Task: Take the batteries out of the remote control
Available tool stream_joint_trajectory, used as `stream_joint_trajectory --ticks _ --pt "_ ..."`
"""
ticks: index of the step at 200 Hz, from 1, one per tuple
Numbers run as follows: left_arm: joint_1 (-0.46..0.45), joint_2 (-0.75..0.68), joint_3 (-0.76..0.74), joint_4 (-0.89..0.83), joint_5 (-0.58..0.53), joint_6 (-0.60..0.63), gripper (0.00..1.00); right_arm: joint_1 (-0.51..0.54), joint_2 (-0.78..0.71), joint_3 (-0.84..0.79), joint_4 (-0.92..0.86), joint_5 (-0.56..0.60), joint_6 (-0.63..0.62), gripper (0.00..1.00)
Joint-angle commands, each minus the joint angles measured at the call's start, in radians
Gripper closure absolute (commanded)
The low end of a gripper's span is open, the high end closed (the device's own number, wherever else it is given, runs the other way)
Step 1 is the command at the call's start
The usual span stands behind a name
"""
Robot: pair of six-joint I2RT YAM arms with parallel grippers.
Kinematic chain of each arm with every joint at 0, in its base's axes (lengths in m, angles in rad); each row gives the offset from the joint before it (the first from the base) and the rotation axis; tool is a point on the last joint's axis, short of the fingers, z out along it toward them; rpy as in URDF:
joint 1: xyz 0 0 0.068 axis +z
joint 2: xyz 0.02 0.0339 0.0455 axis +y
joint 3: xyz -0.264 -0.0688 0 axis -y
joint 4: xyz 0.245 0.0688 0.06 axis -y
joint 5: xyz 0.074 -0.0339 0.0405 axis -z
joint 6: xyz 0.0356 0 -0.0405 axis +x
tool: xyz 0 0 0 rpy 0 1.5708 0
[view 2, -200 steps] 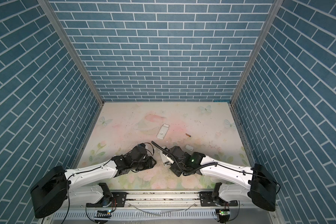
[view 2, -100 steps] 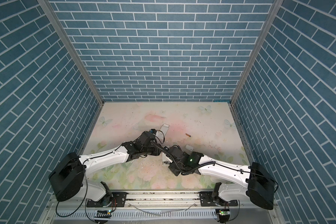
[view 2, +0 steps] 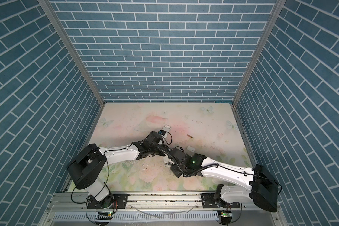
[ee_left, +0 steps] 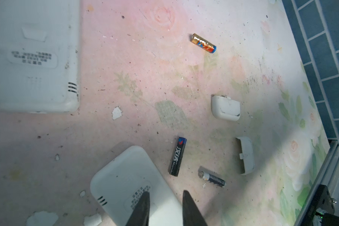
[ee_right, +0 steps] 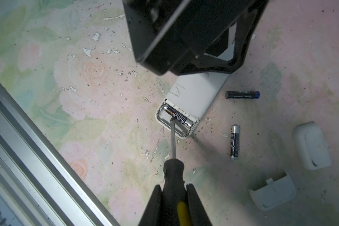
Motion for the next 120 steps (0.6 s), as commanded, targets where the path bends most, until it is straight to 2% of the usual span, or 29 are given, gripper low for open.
stream_joint_trajectory --ticks 1,36,75,120 --pt "0.005 0.018 -0.025 0.018 -0.007 0.005 0.74 0.008 -0.033 -0.030 0.002 0.057 0.048 1.00" --pt "0.002 0.023 -0.069 0.033 -0.021 -0.018 0.80 0.023 -0.036 -0.037 -0.002 0.092 0.080 1.00" --pt "-0.002 0.015 -0.110 0.029 -0.053 -0.037 0.83 0.047 -0.031 -0.050 0.000 0.159 0.124 1.00" --pt "-0.022 0.012 -0.116 -0.003 -0.104 -0.054 0.85 0.075 -0.042 -0.085 0.011 0.209 0.238 1.00"
